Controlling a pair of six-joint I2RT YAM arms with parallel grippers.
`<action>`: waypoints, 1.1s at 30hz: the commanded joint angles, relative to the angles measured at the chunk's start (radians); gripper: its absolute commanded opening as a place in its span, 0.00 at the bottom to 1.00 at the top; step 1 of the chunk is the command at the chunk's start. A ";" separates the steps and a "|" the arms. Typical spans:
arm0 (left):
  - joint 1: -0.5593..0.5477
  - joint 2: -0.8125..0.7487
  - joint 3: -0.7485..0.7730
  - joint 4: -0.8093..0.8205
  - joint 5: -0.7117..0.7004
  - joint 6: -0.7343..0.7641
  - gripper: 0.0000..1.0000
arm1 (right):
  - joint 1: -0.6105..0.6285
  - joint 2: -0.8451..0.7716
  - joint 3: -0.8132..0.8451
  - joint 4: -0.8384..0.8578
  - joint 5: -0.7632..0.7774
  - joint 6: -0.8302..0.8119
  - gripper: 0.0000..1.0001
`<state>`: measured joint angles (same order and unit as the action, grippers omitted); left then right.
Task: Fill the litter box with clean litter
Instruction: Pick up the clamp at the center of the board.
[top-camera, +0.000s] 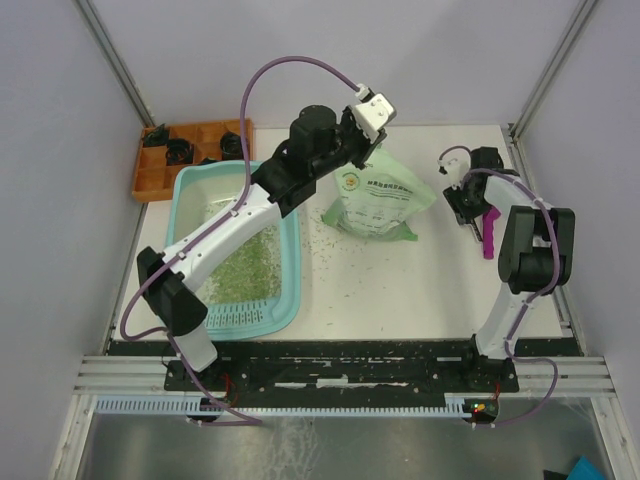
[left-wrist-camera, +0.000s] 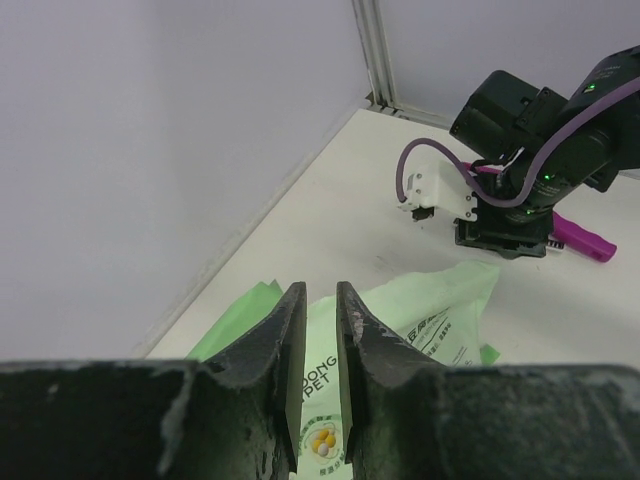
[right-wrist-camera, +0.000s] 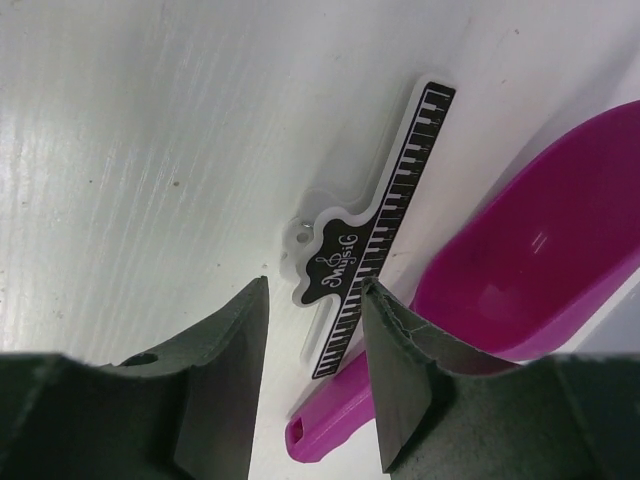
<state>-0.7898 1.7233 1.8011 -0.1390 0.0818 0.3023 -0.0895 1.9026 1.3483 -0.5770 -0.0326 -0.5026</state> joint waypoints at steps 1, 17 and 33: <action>-0.006 -0.059 -0.002 0.056 -0.022 -0.029 0.25 | 0.013 0.013 0.060 0.004 0.061 0.007 0.50; -0.008 -0.051 0.002 0.045 -0.027 -0.012 0.25 | 0.015 0.073 0.080 0.019 0.144 0.050 0.43; -0.011 -0.018 0.034 0.046 0.002 -0.043 0.26 | -0.007 -0.003 0.101 -0.021 0.122 0.118 0.07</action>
<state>-0.7944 1.7176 1.7931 -0.1390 0.0757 0.3016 -0.0834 1.9533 1.4055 -0.5762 0.1024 -0.4274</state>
